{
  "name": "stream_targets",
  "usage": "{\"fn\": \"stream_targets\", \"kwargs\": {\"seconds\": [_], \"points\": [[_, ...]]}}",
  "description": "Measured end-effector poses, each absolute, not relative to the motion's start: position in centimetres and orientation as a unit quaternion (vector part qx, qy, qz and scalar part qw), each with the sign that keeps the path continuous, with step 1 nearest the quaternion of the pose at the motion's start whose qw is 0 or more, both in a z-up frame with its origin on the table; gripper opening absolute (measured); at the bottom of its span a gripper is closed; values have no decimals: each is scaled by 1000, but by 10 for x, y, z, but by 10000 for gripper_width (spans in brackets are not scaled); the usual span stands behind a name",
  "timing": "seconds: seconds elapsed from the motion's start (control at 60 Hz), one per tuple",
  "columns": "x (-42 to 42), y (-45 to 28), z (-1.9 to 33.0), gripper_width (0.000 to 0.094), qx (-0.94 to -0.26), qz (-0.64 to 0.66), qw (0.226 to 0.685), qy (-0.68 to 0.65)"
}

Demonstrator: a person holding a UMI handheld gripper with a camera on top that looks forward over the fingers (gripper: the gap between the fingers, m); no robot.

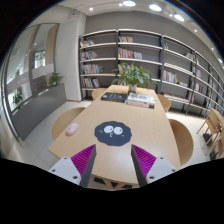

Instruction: Arrange mouse

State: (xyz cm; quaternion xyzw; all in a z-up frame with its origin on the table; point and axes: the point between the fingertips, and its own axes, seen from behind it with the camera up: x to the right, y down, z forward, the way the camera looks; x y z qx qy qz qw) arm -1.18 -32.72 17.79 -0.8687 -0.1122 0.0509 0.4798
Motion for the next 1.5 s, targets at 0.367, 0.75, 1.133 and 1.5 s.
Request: {"fn": "stream_targets", "kwargs": {"seconds": [0.367,0.75,1.133,1.5], "points": [[-181,-346,33,691,-924,62,366,-91],[-301,-219,-3,698,-933,51,352,-55],[-313,-142,-14,565,-936,19,349,-48],[-307,-139,-14,313,-944,35,326,-40]]}}
